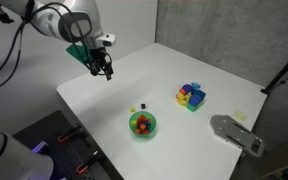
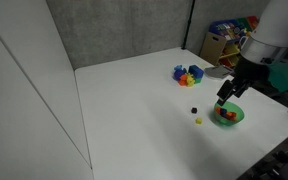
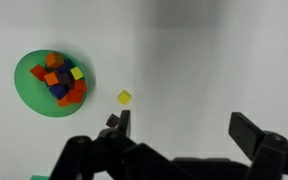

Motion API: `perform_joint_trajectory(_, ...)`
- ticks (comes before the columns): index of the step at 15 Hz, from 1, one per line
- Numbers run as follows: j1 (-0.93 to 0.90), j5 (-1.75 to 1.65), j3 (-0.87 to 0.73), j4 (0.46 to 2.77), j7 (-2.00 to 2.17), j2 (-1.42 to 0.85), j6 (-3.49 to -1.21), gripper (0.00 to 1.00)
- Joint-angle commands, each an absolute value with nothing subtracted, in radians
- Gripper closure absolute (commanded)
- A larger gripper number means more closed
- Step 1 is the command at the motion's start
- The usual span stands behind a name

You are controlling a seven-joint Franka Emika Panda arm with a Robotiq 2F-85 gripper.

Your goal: Pick up the small yellow block from the table and put it in the green bowl

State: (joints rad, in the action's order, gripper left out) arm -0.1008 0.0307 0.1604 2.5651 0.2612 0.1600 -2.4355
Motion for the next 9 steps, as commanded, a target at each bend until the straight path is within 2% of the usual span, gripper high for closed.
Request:
perform_joint_trajectory(1, -0.077, 0.012, 0.142, 2.59, 0.322, 0.1, -2.529, 0.0)
perform_joint_trajectory(9, -0.076, -0.046, 0.095, 2.557, 0.416, -0.117, -2.677, 0.0)
